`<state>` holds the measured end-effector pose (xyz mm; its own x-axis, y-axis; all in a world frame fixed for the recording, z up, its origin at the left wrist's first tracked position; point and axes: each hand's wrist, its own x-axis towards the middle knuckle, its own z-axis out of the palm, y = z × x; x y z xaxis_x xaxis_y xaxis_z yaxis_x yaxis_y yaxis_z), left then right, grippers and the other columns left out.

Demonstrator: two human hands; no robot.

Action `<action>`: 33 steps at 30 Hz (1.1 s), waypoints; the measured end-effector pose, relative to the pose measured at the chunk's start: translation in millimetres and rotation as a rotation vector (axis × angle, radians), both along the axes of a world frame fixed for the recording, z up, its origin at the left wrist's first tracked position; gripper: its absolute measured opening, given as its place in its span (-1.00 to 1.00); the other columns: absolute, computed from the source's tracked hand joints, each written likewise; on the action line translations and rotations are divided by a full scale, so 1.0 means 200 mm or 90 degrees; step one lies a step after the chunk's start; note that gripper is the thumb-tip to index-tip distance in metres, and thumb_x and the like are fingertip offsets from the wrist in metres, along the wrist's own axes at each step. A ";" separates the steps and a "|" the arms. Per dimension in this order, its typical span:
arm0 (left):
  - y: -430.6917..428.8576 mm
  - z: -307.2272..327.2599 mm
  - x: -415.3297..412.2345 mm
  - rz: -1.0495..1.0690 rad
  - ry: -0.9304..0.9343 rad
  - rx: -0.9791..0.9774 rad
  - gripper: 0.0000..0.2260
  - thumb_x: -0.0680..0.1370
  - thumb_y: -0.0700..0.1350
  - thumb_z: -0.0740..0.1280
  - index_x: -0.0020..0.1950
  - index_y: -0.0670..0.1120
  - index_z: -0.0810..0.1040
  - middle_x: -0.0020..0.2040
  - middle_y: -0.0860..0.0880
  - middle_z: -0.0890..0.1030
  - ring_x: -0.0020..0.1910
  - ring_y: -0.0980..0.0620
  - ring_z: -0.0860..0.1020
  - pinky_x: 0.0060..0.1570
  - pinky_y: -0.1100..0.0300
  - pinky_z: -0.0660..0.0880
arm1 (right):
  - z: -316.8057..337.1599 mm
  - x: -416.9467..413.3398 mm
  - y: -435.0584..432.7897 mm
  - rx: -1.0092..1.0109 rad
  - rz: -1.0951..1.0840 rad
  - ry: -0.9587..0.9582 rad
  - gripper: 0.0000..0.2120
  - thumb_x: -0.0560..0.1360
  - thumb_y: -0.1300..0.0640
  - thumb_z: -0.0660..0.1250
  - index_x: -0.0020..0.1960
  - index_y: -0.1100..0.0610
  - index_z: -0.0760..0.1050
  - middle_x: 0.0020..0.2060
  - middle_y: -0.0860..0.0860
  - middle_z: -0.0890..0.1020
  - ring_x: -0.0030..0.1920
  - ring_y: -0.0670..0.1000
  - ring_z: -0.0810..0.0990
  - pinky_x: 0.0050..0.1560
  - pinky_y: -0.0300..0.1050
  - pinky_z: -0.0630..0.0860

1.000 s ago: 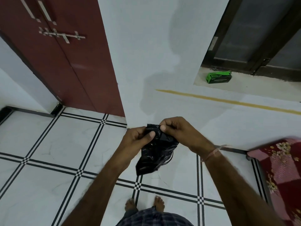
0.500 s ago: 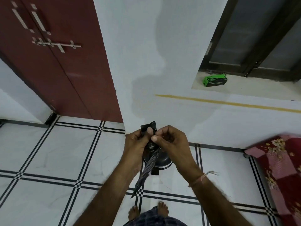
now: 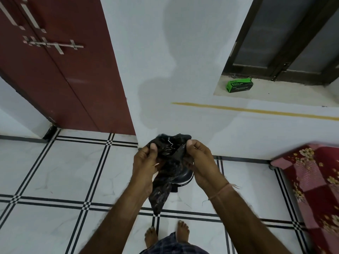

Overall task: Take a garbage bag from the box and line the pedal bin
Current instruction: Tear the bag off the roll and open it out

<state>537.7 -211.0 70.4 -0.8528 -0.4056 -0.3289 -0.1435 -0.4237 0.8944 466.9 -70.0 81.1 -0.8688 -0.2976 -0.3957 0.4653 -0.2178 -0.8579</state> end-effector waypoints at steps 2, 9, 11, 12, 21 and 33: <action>-0.04 -0.04 0.01 0.034 -0.009 -0.070 -0.68 0.69 0.03 0.17 0.20 -0.12 0.63 0.04 -0.10 0.74 -0.06 0.03 0.72 -0.19 0.23 0.62 | -0.02 -0.05 0.02 0.034 -0.034 -0.060 -0.76 0.69 0.08 0.22 -0.09 0.14 0.52 -0.22 0.04 0.68 -0.22 -0.02 0.66 -0.17 -0.09 0.61; -0.12 -0.13 0.04 0.043 0.034 -0.454 -0.71 0.71 0.04 0.16 -0.06 -0.08 0.56 -0.38 -0.07 0.51 -0.44 0.05 0.41 -0.45 0.17 0.37 | -0.10 -0.11 -0.02 0.138 -0.170 -0.040 -0.82 0.71 0.19 0.12 0.00 0.16 0.45 -0.13 0.15 0.59 -0.14 0.10 0.55 -0.27 -0.10 0.58; -0.14 -0.14 0.03 0.045 0.036 -0.530 -0.73 0.71 0.03 0.17 -0.09 -0.04 0.54 -0.38 0.00 0.51 -0.41 0.01 0.42 -0.40 0.11 0.36 | -0.13 -0.11 -0.04 0.154 -0.186 0.049 -0.85 0.70 0.24 0.13 0.01 0.14 0.45 -0.16 0.14 0.60 -0.12 0.11 0.55 -0.17 -0.08 0.54; -0.16 -0.14 0.03 0.046 0.032 -0.554 -0.73 0.71 0.03 0.18 -0.09 -0.04 0.54 -0.37 0.01 0.52 -0.39 -0.01 0.44 -0.37 0.07 0.38 | -0.13 -0.11 -0.04 0.140 -0.178 0.071 -0.86 0.70 0.25 0.13 0.07 0.13 0.45 -0.18 0.13 0.62 -0.14 0.10 0.56 -0.17 -0.08 0.54; -0.20 -0.06 0.00 -0.038 -0.009 -0.331 -0.59 0.60 0.32 0.15 0.17 0.03 0.51 0.08 0.05 0.59 0.06 0.11 0.55 0.10 0.13 0.49 | -0.04 -0.13 0.02 0.051 0.080 0.216 -0.68 0.67 0.38 0.08 0.18 0.24 0.59 0.08 0.18 0.68 0.08 0.07 0.64 0.13 -0.07 0.56; -0.17 0.03 -0.17 -0.272 -0.018 -0.137 -0.75 0.61 -0.02 0.37 0.10 -0.17 0.70 -0.01 -0.19 0.75 0.00 -0.12 0.73 -0.08 0.17 0.62 | -0.08 -0.27 0.12 0.094 0.182 0.227 -0.63 0.53 0.37 0.43 0.29 0.20 0.45 -0.08 0.19 0.65 -0.08 0.11 0.67 -0.08 -0.07 0.63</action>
